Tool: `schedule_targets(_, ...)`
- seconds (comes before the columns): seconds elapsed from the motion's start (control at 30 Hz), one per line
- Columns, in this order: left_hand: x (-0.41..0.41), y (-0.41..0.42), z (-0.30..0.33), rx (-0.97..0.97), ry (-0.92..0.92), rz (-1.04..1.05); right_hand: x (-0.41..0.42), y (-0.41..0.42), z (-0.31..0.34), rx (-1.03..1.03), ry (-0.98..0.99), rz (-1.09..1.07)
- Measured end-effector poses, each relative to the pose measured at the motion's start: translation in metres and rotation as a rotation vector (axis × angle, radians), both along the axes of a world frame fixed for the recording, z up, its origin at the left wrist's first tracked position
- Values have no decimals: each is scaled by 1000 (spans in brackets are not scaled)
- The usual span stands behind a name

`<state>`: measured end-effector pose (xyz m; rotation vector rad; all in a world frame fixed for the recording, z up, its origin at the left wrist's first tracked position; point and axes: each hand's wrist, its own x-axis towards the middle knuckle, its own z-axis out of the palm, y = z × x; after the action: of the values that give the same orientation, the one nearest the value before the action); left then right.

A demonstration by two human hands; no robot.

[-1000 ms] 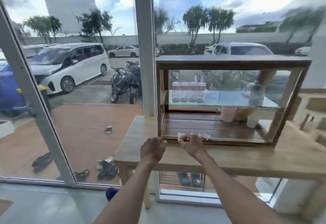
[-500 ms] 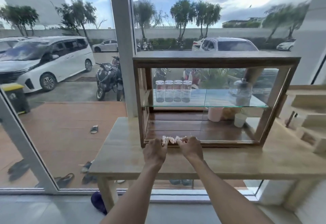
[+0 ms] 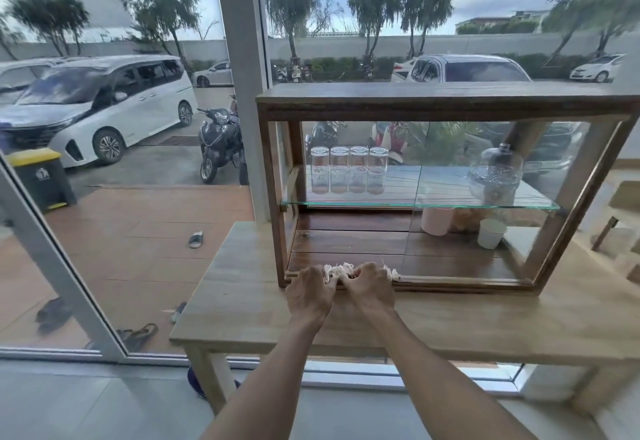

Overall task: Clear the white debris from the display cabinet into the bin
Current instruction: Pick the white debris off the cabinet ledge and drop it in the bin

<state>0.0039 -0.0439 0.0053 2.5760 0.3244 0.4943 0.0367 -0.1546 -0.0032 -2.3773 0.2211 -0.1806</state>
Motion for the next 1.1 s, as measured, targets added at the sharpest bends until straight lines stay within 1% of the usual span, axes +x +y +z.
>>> schedule_targets(0.3, 4, -4, -6, 9, -27, 50, 6, 1, -1, -90, 4, 8)
schedule_targets(0.53, 5, -2, -10, 4, -44, 59, 5, 3, 0, -41, -20, 3)
schedule_targets(0.73, 2, 6, -11, -44, -60, 64, 3, 4, 1, 14, -39, 4)
schedule_targets(0.9, -6, 19, -10, -46, -82, 93, -5, 10, 4, 50, -124, 0)
schedule_targets(1.1, -27, 39, -13, -90, -122, 114, -27, 32, 3, 44, -194, 63)
